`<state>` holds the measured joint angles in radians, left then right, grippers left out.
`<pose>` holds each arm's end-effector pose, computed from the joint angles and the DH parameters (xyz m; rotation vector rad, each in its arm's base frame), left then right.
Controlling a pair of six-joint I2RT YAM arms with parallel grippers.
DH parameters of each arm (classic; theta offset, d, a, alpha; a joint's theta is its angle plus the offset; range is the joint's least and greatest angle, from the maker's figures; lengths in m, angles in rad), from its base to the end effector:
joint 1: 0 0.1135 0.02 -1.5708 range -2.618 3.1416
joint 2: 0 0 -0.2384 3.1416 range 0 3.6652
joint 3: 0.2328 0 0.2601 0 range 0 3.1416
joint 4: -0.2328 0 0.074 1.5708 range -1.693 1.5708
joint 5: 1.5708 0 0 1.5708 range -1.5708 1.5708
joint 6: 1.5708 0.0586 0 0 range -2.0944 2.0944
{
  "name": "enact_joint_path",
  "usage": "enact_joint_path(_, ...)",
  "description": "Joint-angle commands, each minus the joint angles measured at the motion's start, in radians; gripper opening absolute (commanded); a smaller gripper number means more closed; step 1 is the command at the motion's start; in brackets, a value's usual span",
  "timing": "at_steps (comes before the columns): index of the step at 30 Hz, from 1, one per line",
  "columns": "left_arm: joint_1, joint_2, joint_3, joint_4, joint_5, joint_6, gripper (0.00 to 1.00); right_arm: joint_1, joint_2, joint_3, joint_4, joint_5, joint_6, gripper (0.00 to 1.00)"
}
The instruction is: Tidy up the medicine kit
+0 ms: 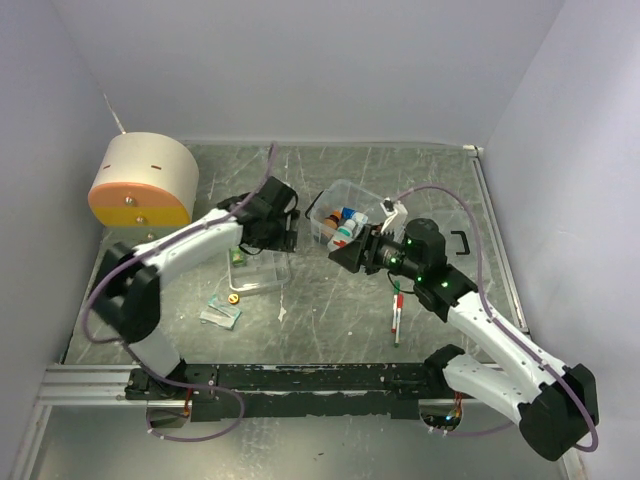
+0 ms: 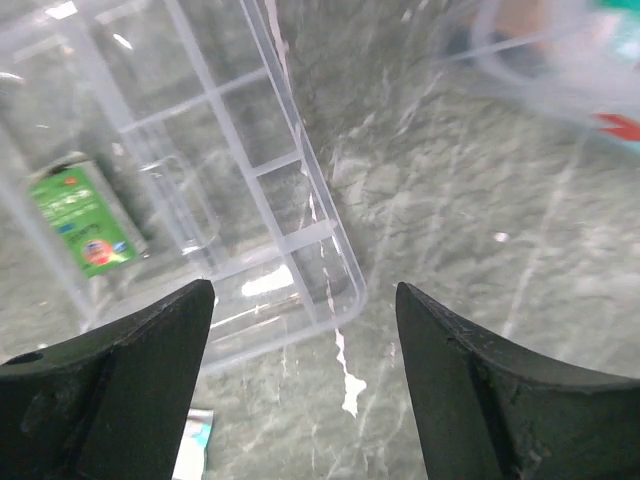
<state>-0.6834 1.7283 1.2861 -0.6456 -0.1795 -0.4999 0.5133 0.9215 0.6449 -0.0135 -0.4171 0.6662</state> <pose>0.2958 -0.2274 0.1783 0.1835 2.6324 -0.1654 0.2131 0.1473 0.2555 -0.1609 2.0088 1.1750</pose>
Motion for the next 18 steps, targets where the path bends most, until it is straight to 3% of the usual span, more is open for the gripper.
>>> enact_joint_path(1, 0.002, -0.211, -0.035, -0.051, -0.098, -0.022, 0.82, 0.092, 0.012, 0.051, -0.032, 0.122, -0.029, 0.51)
enact_joint_path(6, 0.006, -0.402, -0.071, -0.135, -0.12, -0.101, 0.72, 0.313, 0.132, 0.106, -0.021, 0.39, 0.021, 0.49)
enact_joint_path(12, 0.006, -0.677, -0.087, -0.139, -0.325, -0.11, 0.72, 0.512, 0.385, 0.19, 0.02, 0.582, 0.124, 0.47)
enact_joint_path(18, 0.007, -0.922, -0.171, -0.126, -0.484, -0.043, 0.73, 0.653, 0.645, 0.333, 0.013, 0.708, 0.119, 0.41)
